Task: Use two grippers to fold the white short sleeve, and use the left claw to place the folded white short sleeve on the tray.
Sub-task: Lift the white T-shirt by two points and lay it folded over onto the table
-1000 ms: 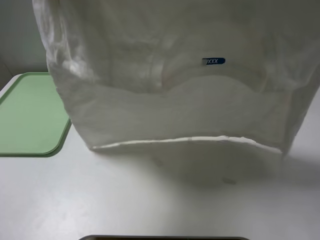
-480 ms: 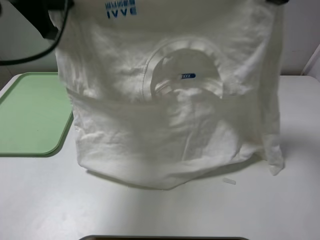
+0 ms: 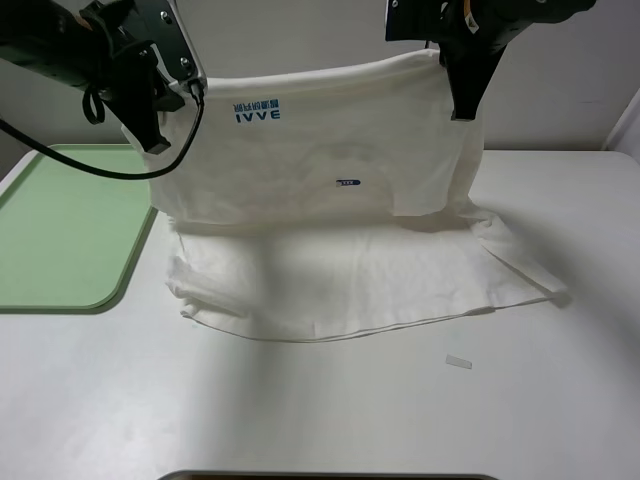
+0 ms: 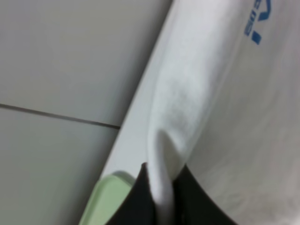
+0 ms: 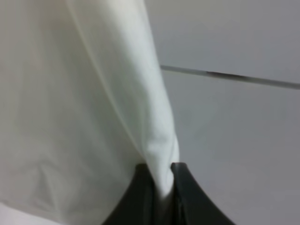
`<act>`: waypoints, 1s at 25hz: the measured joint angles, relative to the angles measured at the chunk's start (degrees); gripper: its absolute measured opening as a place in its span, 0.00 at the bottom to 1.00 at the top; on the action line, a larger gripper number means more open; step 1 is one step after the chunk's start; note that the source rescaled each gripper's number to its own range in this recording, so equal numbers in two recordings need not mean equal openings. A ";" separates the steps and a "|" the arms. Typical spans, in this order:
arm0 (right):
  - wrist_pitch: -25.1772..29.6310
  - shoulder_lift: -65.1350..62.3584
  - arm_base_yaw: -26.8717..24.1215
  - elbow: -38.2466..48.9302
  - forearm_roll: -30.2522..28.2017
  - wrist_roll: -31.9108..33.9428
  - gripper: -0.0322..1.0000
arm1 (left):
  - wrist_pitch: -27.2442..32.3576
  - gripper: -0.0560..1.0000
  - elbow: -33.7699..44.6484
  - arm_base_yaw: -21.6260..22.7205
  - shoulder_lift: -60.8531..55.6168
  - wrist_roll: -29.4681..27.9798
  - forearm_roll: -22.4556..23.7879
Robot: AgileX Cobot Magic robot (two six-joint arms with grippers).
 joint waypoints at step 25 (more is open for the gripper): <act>0.00 0.43 -11.22 10.42 23.68 -33.85 0.03 | 16.91 0.05 0.76 -4.93 2.82 12.73 -2.21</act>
